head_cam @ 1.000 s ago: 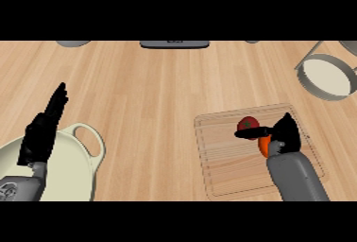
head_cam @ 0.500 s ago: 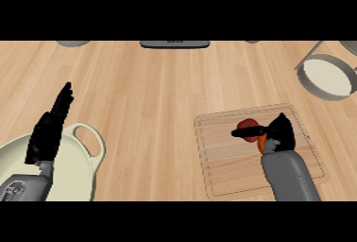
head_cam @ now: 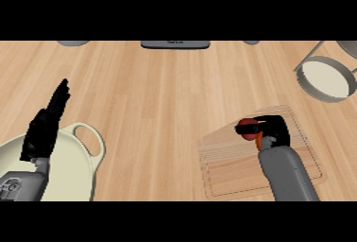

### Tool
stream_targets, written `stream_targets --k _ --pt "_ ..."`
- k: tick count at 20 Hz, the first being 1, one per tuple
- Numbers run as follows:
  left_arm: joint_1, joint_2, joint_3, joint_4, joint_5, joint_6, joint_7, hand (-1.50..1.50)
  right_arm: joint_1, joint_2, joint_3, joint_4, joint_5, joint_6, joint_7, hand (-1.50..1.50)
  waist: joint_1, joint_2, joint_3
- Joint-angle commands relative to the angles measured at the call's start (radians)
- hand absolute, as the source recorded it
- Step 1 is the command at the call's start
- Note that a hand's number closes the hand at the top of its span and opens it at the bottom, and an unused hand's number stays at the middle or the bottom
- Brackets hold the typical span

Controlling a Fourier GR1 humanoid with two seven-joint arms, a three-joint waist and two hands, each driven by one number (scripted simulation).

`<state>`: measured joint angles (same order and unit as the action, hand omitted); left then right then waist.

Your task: Pick the tomato from the cutting board and place it in the tiered basket

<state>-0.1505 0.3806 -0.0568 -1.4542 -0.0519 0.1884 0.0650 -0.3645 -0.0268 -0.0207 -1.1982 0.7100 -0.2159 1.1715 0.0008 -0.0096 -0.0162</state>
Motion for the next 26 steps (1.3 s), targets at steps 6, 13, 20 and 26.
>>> stream_targets --k 6,13,20,26 --pt "-0.001 -0.020 0.018 0.033 -0.006 -0.020 -0.019 0.00 -0.014 0.025 0.000 -0.001 -0.034 -0.082 0.116 1.50 0.002 0.010 0.016" --pt "-0.059 -0.053 0.012 0.049 -0.041 -0.001 0.023 0.00 -0.096 0.021 0.092 -0.145 0.072 0.083 0.051 1.50 -0.002 0.008 0.016" --pt "-0.028 -0.035 0.004 -0.012 -0.025 -0.032 0.019 0.00 -0.288 -0.079 0.179 -0.012 0.012 0.152 -0.475 1.50 0.037 0.015 0.018" --pt "-0.068 0.000 0.054 0.005 -0.009 -0.053 0.072 0.00 -0.367 -0.144 0.147 -0.125 0.119 0.025 -0.491 1.50 0.008 0.008 0.017"
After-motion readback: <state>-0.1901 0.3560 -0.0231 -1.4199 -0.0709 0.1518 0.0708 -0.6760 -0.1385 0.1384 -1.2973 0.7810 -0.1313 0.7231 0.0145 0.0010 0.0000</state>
